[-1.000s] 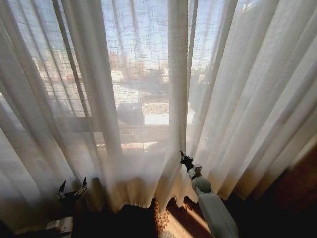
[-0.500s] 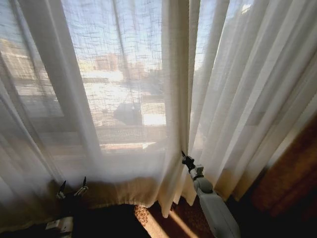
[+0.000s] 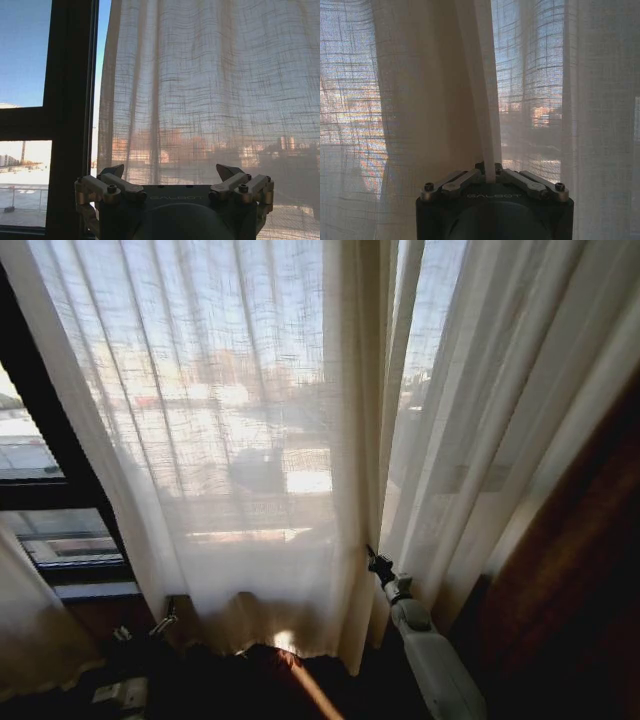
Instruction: Open the curtains by pulling them apart, changing their state from closed to fully open.
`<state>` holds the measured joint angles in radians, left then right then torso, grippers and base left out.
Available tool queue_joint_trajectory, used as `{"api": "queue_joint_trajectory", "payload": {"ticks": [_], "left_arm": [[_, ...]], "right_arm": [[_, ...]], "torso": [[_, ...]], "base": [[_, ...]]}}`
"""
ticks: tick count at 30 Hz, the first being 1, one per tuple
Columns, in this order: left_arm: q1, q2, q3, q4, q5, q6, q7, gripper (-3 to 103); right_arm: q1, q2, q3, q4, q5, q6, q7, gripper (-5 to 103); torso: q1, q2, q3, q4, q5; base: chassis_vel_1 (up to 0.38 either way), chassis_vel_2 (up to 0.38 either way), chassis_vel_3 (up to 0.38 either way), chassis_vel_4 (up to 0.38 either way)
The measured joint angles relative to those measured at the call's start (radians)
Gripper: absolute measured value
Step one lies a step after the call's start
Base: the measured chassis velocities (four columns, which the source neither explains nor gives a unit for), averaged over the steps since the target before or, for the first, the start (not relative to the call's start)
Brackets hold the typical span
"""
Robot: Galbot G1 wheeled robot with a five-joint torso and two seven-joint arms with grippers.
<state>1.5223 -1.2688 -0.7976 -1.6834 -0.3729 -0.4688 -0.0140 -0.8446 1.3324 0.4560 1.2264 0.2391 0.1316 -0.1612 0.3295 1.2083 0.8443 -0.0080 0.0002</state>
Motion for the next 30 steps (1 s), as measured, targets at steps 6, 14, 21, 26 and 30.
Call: {"api": "queue_joint_trajectory", "payload": {"ticks": [6, 14, 21, 26, 30], "left_arm": [[0.000, 0.000, 0.000, 0.000, 0.000, 0.000, 0.000, 100], [0.000, 0.000, 0.000, 0.000, 0.000, 0.000, 0.000, 100], [0.000, 0.000, 0.000, 0.000, 0.000, 0.000, 0.000, 100], [0.000, 0.000, 0.000, 0.000, 0.000, 0.000, 0.000, 100], [0.000, 0.000, 0.000, 0.000, 0.000, 0.000, 0.000, 100]], "right_arm": [[-0.003, -0.001, 0.004, -0.002, 0.000, 0.002, -0.006, 0], [-0.008, -0.004, 0.008, -0.002, 0.000, 0.005, -0.007, 0], [-0.010, -0.003, 0.001, 0.000, 0.019, 0.035, -0.006, 0], [-0.010, 0.001, -0.004, 0.003, 0.024, 0.045, -0.008, 0], [-0.010, 0.004, -0.005, 0.003, 0.024, 0.050, -0.014, 0]], "torso": [[0.000, 0.000, 0.000, 0.0000, -0.0002], [0.000, 0.000, 0.000, 0.0000, -0.0004], [0.000, 0.000, 0.000, 0.0000, -0.0006], [0.000, 0.000, 0.000, -0.0002, -0.0002], [0.000, 0.000, 0.000, -0.0005, 0.0005]], "base": [[-0.369, -0.348, 0.358, 0.351], [-0.348, -0.347, 0.342, 0.358], [-0.349, -0.359, 0.342, 0.357], [-0.278, -0.257, 0.289, 0.268], [-0.045, -0.103, 0.129, 0.071]]}}
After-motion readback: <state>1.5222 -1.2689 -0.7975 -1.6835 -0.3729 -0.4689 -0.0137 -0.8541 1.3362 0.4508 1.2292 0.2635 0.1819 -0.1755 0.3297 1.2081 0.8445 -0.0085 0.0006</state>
